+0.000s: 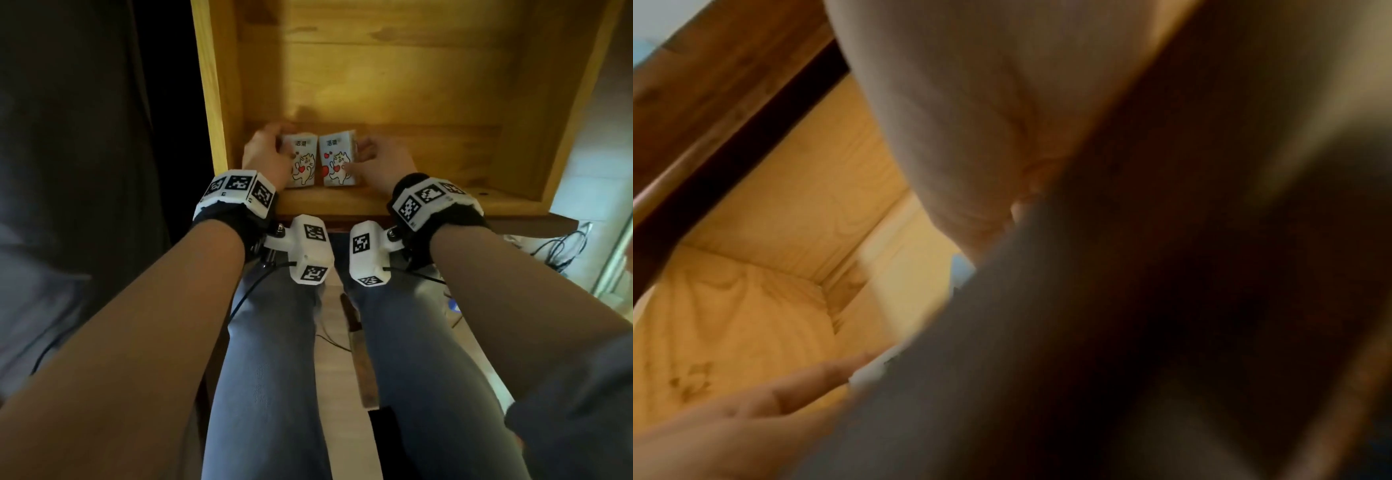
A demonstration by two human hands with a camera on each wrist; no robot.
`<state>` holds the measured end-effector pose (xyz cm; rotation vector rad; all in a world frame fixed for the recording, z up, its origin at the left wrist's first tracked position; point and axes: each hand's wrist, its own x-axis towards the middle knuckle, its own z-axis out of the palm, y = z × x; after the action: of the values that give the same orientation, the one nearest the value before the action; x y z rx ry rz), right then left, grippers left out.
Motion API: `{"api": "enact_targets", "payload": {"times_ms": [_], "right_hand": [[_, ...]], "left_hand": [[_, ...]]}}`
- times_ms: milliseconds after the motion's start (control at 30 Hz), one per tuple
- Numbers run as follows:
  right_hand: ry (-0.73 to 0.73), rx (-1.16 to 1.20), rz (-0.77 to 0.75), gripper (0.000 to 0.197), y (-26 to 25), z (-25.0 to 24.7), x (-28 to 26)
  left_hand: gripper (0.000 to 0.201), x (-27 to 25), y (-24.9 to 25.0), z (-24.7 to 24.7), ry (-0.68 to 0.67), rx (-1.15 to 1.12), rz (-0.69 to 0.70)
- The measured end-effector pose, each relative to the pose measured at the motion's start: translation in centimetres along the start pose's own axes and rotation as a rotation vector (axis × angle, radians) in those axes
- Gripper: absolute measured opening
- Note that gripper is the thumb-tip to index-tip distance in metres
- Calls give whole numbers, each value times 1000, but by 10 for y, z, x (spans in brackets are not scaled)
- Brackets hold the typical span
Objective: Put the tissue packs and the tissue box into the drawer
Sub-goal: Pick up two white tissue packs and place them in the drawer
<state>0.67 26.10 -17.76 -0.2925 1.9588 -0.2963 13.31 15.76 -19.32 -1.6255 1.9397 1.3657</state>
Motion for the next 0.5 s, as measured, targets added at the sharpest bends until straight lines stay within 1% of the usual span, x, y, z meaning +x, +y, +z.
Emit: {"api": "enact_targets", "payload": {"times_ms": [67, 133, 233, 367, 433, 500], "right_hand": [[19, -30, 24, 38, -1, 2, 1], [55, -47, 35, 37, -3, 2, 1], [62, -53, 41, 38, -6, 0, -3], [68, -69, 79, 46, -11, -2, -8], [90, -63, 110, 52, -14, -2, -8], [118, -49, 133, 52, -17, -3, -9]], "left_hand": [[35, -1, -2, -1, 6, 19, -6], [39, -4, -3, -5, 17, 44, 18], [40, -11, 0, -14, 11, 21, 31], [30, -24, 8, -36, 50, -53, 74], [22, -30, 12, -47, 93, -83, 66], [16, -34, 15, -57, 161, -124, 59]]}}
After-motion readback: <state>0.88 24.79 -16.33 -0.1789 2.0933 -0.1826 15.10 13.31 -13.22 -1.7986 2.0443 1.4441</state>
